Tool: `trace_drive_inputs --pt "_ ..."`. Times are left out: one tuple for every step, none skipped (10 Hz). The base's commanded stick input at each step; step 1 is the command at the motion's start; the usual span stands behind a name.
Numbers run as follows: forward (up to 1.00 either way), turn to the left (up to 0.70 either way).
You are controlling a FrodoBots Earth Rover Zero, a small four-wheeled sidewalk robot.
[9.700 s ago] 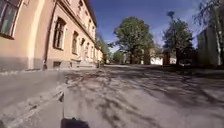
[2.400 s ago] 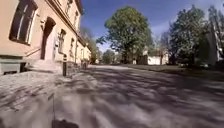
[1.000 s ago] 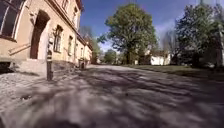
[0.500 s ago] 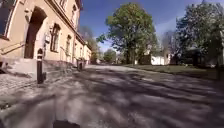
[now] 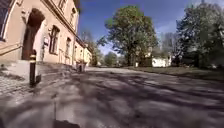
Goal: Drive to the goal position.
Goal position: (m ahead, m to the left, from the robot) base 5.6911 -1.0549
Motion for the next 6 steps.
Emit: trace_drive_inputs --pt "1.00 0.27" --pt "1.00 0.14" --pt "1.00 0.00" --pt "1.00 0.00" --pt "1.00 0.00" --pt "1.00 0.00"
